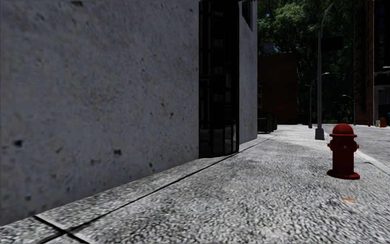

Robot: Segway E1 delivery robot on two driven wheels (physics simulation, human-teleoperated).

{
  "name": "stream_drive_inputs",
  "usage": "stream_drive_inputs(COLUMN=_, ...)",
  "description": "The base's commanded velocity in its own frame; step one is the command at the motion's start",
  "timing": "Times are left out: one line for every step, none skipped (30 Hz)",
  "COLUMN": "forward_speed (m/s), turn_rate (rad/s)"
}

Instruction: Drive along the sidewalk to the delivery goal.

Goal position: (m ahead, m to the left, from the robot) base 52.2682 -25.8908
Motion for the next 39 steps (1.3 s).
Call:
stream_drive_inputs(forward_speed=1.76, turn_rate=-0.53)
stream_drive_inputs(forward_speed=1.76, turn_rate=-0.53)
stream_drive_inputs(forward_speed=1.76, turn_rate=-0.53)
stream_drive_inputs(forward_speed=1.76, turn_rate=-0.53)
stream_drive_inputs(forward_speed=1.76, turn_rate=-0.53)
stream_drive_inputs(forward_speed=1.76, turn_rate=-0.53)
stream_drive_inputs(forward_speed=1.76, turn_rate=-0.53)
stream_drive_inputs(forward_speed=1.76, turn_rate=-0.53)
stream_drive_inputs(forward_speed=1.76, turn_rate=-0.53)
stream_drive_inputs(forward_speed=1.76, turn_rate=-0.53)
stream_drive_inputs(forward_speed=1.76, turn_rate=-0.53)
stream_drive_inputs(forward_speed=1.76, turn_rate=-0.53)
stream_drive_inputs(forward_speed=1.76, turn_rate=-0.53)
stream_drive_inputs(forward_speed=1.76, turn_rate=-0.53)
stream_drive_inputs(forward_speed=1.76, turn_rate=-0.53)
stream_drive_inputs(forward_speed=1.76, turn_rate=-0.53)
stream_drive_inputs(forward_speed=1.76, turn_rate=-0.53)
stream_drive_inputs(forward_speed=1.76, turn_rate=-0.53)
stream_drive_inputs(forward_speed=1.76, turn_rate=-0.53)
stream_drive_inputs(forward_speed=1.76, turn_rate=-0.53)
stream_drive_inputs(forward_speed=1.77, turn_rate=-0.53)
stream_drive_inputs(forward_speed=2.0, turn_rate=-0.53)
stream_drive_inputs(forward_speed=2.0, turn_rate=-0.53)
stream_drive_inputs(forward_speed=2.0, turn_rate=-0.48)
stream_drive_inputs(forward_speed=2.0, turn_rate=-0.23)
stream_drive_inputs(forward_speed=2.0, turn_rate=-0.02)
stream_drive_inputs(forward_speed=2.0, turn_rate=-0.02)
stream_drive_inputs(forward_speed=2.0, turn_rate=0.0)
stream_drive_inputs(forward_speed=2.0, turn_rate=0.0)
stream_drive_inputs(forward_speed=2.0, turn_rate=0.0)
stream_drive_inputs(forward_speed=2.0, turn_rate=0.0)
stream_drive_inputs(forward_speed=2.0, turn_rate=0.0)
stream_drive_inputs(forward_speed=2.0, turn_rate=-0.08)
stream_drive_inputs(forward_speed=2.0, turn_rate=-0.2)
stream_drive_inputs(forward_speed=2.0, turn_rate=-0.2)
stream_drive_inputs(forward_speed=2.0, turn_rate=-0.26)
stream_drive_inputs(forward_speed=2.0, turn_rate=-0.28)
stream_drive_inputs(forward_speed=2.0, turn_rate=-0.3)
stream_drive_inputs(forward_speed=2.0, turn_rate=-0.3)
